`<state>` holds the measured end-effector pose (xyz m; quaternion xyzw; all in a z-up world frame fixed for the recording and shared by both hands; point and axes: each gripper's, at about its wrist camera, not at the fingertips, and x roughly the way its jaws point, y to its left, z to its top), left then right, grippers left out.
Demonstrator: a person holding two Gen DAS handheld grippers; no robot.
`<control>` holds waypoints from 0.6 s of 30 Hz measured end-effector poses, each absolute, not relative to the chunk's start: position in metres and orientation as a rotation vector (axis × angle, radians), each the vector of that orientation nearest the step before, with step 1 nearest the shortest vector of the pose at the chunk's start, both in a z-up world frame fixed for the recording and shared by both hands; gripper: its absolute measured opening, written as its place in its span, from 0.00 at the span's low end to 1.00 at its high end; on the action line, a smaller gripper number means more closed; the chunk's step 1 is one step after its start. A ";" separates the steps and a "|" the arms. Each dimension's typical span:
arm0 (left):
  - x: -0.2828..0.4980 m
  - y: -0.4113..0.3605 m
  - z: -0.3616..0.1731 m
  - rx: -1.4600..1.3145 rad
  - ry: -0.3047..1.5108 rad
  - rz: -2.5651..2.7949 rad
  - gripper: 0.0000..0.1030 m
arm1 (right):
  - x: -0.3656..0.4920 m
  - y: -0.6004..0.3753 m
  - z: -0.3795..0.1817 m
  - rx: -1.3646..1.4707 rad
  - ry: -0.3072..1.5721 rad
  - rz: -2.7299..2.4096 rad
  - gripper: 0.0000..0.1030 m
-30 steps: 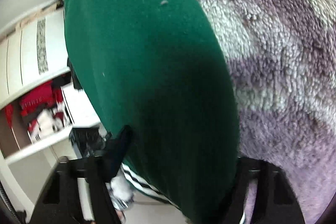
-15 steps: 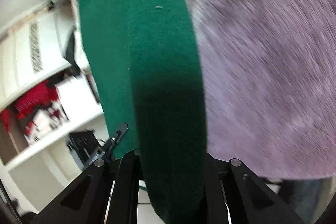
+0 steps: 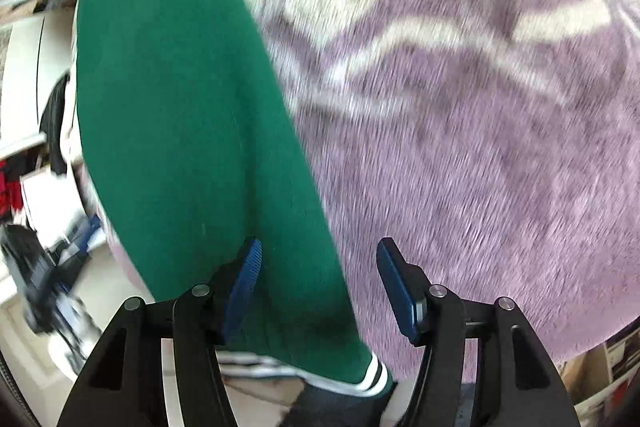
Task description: Fold large clothes
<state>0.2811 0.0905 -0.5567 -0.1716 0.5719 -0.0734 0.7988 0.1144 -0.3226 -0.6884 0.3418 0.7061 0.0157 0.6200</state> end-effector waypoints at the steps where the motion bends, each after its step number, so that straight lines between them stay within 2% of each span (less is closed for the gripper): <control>1: 0.305 0.086 -0.563 -0.364 1.233 -0.167 0.41 | 0.131 -0.321 -0.685 0.804 1.608 0.020 0.60; 5: 0.372 0.068 -0.607 -0.260 1.312 -0.100 0.39 | 0.141 -0.331 -0.679 0.830 1.565 -0.043 0.60; 6: 0.383 0.066 -0.621 -0.237 1.334 -0.082 0.44 | 0.139 -0.335 -0.679 0.845 1.559 -0.053 0.60; 7: 0.393 0.069 -0.634 -0.251 1.358 -0.091 0.45 | 0.143 -0.346 -0.681 0.857 1.557 -0.060 0.60; 9: 0.401 0.078 -0.648 -0.308 1.373 -0.095 0.62 | 0.139 -0.353 -0.687 0.866 1.558 -0.083 0.60; 10: 0.401 0.084 -0.649 -0.306 1.371 -0.105 0.65 | 0.135 -0.353 -0.686 0.870 1.563 -0.093 0.60; 14: 0.389 0.099 -0.637 -0.328 1.366 -0.118 0.63 | 0.120 -0.362 -0.682 0.893 1.579 -0.124 0.60; 18: 0.331 0.117 -0.605 -0.351 1.340 -0.163 0.61 | 0.103 -0.377 -0.679 0.892 1.591 -0.107 0.60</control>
